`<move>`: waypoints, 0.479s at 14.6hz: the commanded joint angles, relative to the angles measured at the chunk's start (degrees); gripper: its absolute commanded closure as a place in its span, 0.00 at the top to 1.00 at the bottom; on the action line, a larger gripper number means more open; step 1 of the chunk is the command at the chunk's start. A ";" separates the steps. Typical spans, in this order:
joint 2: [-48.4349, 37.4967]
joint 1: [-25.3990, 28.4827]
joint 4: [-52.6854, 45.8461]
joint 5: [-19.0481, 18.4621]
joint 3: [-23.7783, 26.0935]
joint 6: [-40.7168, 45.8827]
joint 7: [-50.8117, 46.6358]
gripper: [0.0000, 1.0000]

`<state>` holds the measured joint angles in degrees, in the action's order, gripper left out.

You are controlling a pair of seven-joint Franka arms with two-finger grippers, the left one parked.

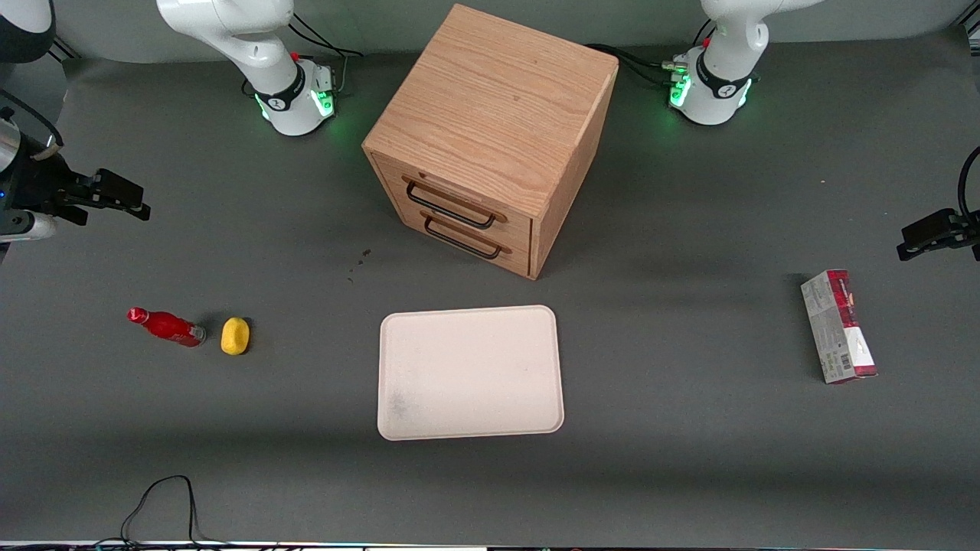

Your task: Place coke bottle on tray

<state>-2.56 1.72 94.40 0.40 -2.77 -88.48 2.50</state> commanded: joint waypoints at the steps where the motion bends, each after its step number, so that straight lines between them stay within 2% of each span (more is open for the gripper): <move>1: 0.99 -0.32 -2.64 1.18 0.13 2.34 -1.09 1.00; 7: 1.42 -0.23 -3.34 1.27 0.13 2.52 -0.65 1.00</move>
<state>-2.14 1.71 93.02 0.41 -2.76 -87.45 2.50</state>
